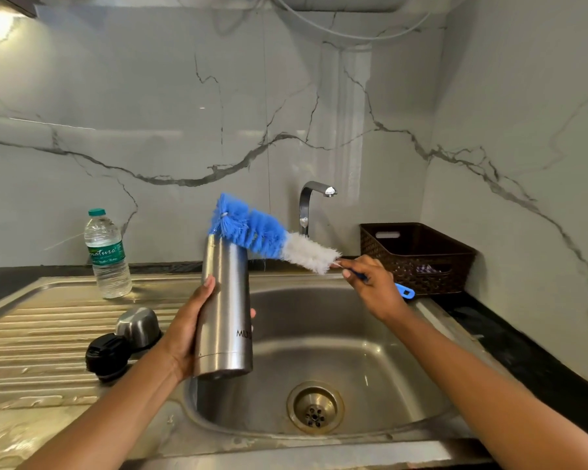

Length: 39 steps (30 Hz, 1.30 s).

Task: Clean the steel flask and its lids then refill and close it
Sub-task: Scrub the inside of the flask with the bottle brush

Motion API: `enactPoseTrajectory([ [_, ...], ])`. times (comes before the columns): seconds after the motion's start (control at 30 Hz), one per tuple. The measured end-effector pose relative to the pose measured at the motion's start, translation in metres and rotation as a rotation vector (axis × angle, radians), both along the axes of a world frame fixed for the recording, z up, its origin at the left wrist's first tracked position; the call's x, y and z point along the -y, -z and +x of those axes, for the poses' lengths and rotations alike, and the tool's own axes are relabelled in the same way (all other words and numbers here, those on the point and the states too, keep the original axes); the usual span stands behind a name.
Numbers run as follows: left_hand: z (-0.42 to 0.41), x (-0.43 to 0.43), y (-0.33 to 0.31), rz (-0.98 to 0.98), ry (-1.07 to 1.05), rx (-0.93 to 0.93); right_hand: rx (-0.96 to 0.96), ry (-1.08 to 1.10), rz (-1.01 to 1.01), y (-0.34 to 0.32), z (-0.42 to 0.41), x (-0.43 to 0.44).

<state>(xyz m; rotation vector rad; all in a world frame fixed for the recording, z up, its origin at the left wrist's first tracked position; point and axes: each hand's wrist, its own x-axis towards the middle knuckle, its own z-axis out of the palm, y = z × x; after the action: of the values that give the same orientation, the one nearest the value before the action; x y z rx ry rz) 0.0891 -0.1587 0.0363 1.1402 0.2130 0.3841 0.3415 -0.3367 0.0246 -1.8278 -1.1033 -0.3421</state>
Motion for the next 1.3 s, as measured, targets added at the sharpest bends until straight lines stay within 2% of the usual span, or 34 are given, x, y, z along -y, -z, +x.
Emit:
enactPoseTrajectory([
  [0.2,-0.001,-0.001,0.001,-0.007,0.010,-0.023,-0.043,0.080,-0.023,0.006,0.023,0.026],
  [0.27,-0.001,0.001,0.002,0.001,-0.003,-0.037,-0.021,0.045,-0.014,0.002,0.015,0.021],
  [0.37,-0.001,0.001,0.001,0.009,-0.015,0.002,0.018,-0.027,0.014,-0.002,0.002,0.009],
  [0.57,-0.002,-0.009,0.001,-0.048,-0.005,0.091,0.016,0.085,0.008,0.005,0.023,0.031],
  [0.7,-0.005,-0.005,-0.002,-0.047,-0.003,0.143,0.048,0.021,0.057,-0.002,0.008,0.015],
  [0.87,-0.008,-0.002,-0.004,-0.024,-0.064,0.086,0.035,-0.024,0.047,-0.003,-0.004,0.003],
  [1.07,-0.005,0.000,-0.002,0.008,-0.025,-0.008,0.009,-0.014,0.029,-0.004,0.006,0.016],
  [1.17,-0.002,0.000,0.000,-0.025,-0.037,0.044,0.027,-0.041,0.027,-0.005,-0.005,0.003],
  [1.3,-0.002,-0.005,0.001,-0.064,-0.012,0.089,-0.004,0.028,0.027,-0.001,0.012,0.021],
])
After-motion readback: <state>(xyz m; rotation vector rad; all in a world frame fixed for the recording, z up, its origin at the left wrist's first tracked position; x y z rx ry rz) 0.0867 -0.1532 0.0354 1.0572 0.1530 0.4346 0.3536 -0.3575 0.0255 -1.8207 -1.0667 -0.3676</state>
